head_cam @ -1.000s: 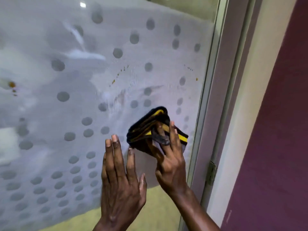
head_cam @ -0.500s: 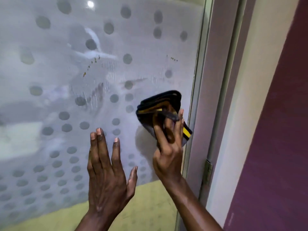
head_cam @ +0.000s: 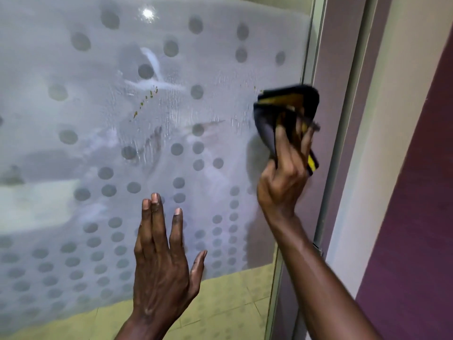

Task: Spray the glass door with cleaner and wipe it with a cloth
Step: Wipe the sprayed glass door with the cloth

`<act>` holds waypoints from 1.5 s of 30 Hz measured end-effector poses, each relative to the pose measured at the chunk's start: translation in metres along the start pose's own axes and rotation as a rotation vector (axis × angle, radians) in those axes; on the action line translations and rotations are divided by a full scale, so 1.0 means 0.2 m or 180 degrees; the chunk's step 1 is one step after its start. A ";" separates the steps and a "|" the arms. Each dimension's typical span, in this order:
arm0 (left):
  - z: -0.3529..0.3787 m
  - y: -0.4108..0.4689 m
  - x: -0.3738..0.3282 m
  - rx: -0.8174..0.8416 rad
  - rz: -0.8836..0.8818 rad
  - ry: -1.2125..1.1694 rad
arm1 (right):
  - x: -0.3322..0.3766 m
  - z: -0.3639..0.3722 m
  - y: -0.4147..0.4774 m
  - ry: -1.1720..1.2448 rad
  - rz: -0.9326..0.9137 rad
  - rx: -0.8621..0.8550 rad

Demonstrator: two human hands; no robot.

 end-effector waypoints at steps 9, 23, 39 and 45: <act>-0.05 0.02 0.09 -0.0055 -0.0113 0.0068 | 0.40 0.14 -0.11 -0.0242 -0.1711 0.0992; -0.12 0.06 0.17 -0.0236 -0.0039 0.0031 | 0.47 0.17 0.07 -0.0085 -0.1440 0.0761; -0.29 0.05 0.42 -0.0333 -0.0181 0.0272 | 0.62 0.25 0.05 0.0067 -0.1350 0.0648; -0.39 0.06 0.57 -0.0544 -0.0356 0.0310 | 0.46 0.17 -0.21 -0.0252 -0.1384 0.0899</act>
Point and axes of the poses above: each hand's wrist, its own y-axis towards the middle knuckle, its own z-axis out of the palm, x = y × z, the point moved 8 cm from there along y, towards the middle knuckle, and after that the axes turned 11 degrees about -z, right-handed, at the moved point
